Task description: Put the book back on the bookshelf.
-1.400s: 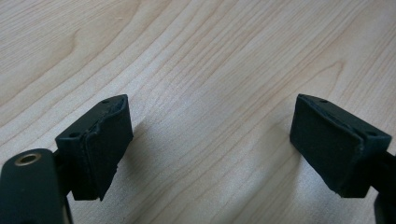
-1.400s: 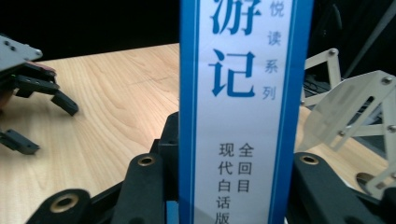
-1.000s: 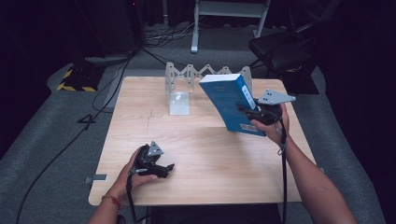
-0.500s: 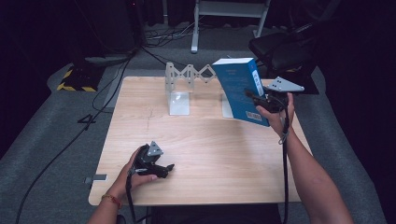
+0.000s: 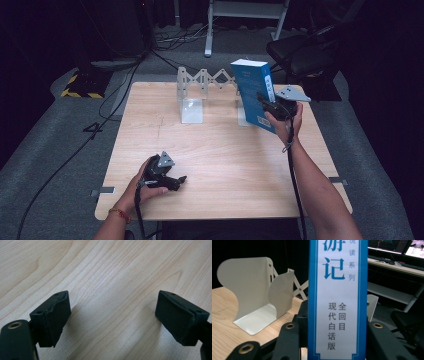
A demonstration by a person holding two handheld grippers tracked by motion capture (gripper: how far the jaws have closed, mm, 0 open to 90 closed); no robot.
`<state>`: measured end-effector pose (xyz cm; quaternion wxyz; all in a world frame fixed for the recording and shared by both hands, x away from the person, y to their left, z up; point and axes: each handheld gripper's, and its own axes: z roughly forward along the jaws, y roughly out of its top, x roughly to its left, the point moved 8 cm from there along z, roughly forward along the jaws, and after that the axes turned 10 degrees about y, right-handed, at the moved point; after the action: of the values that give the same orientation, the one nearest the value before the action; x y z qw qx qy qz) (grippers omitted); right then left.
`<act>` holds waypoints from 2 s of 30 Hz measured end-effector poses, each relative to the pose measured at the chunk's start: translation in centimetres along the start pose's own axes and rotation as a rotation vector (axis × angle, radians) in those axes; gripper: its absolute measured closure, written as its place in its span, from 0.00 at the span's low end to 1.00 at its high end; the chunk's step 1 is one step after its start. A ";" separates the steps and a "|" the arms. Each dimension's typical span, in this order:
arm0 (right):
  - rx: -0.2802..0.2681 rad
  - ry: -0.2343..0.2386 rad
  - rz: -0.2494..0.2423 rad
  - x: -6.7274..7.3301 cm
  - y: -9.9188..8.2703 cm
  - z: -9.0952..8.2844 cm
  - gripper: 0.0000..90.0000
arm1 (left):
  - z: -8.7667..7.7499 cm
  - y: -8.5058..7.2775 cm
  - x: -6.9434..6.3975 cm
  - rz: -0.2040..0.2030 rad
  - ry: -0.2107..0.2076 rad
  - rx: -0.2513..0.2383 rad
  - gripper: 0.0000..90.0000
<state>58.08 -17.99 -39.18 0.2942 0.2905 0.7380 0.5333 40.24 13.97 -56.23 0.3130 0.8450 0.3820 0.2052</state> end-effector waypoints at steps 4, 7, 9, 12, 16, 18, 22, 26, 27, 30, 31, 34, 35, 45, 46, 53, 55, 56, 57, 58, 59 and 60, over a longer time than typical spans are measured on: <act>-0.017 -0.008 0.008 0.2 -1.0 0.7 0.69 | 0.0 0.0 0.0 0.001 0.000 0.000 0.15; -0.051 -0.020 0.039 0.0 -1.8 0.8 0.69 | 0.0 0.0 0.0 -0.001 -0.003 0.000 0.15; -0.079 -0.024 0.062 -0.2 -2.2 0.5 0.69 | 0.0 0.0 -0.1 -0.001 -0.005 -0.001 0.15; -0.092 -0.025 0.045 -0.3 -2.5 0.2 0.69 | 0.0 0.0 -0.1 0.002 -0.007 -0.001 0.15; -0.118 -0.015 0.071 -0.3 -3.1 -0.4 0.69 | 0.0 0.0 -0.1 0.005 -0.006 -0.001 0.15; -0.127 -0.013 0.070 -0.2 -3.2 -0.5 0.69 | 0.0 0.0 -0.1 0.007 -0.006 -0.001 0.16; -0.125 -0.011 0.068 -0.3 -4.0 -1.4 0.68 | 0.0 0.0 0.0 0.014 0.002 -0.005 0.16; -0.100 0.000 0.066 -0.5 -4.9 -2.5 0.68 | 0.0 0.0 -0.1 0.009 -0.002 -0.005 0.16; -0.098 0.003 0.077 -0.9 -5.4 -3.1 0.68 | 0.0 0.0 0.0 0.014 0.002 -0.005 0.16; -0.106 -0.001 0.096 -1.1 -6.2 -3.9 0.68 | 0.0 0.0 0.0 0.013 0.000 -0.006 0.16; -0.106 -0.001 0.096 -1.1 -6.2 -3.9 0.68 | 0.0 0.0 0.0 0.013 0.000 -0.006 0.16; -0.092 0.020 0.102 -1.4 -6.7 -4.3 0.68 | 0.0 0.0 -0.1 0.009 -0.003 -0.004 0.16; -0.089 0.025 0.106 -1.5 -7.0 -4.5 0.68 | 0.0 0.0 -0.1 0.009 -0.003 -0.004 0.16; -0.059 0.052 0.103 -1.7 -8.5 -5.6 0.67 | 0.0 0.1 -0.2 0.009 -0.003 -0.005 0.16; -0.054 0.048 0.098 -1.7 -8.5 -5.6 0.67 | 0.0 0.1 -0.2 0.008 -0.004 -0.004 0.16; -0.014 0.047 0.081 -1.7 -9.4 -5.9 0.60 | 0.0 0.1 -0.2 0.008 -0.002 -0.006 0.16; 0.018 0.044 0.069 -1.7 -10.2 -5.9 0.57 | 0.0 0.1 -0.2 0.008 -0.002 -0.005 0.16; 0.018 0.044 0.069 -1.7 -10.2 -5.9 0.57 | 0.0 0.1 -0.2 0.008 -0.002 -0.005 0.16; 0.030 0.053 0.067 -1.7 -10.7 -6.0 0.57 | 0.0 0.1 -0.2 0.008 -0.002 -0.005 0.16; 0.052 0.074 0.063 -1.7 -11.3 -5.9 0.58 | 0.0 0.1 -0.2 0.008 -0.003 -0.005 0.16; 0.072 0.105 0.054 -1.5 -12.0 -5.9 0.64 | 0.0 0.1 -0.2 0.008 -0.002 -0.005 0.16; 0.075 0.124 0.050 -1.4 -12.4 -5.8 0.65 | 0.0 0.1 -0.2 0.007 -0.003 -0.005 0.16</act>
<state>53.26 -25.89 -49.36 0.2231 0.2861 0.7668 0.5295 40.18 13.78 -56.24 0.3151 0.8457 0.3782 0.2059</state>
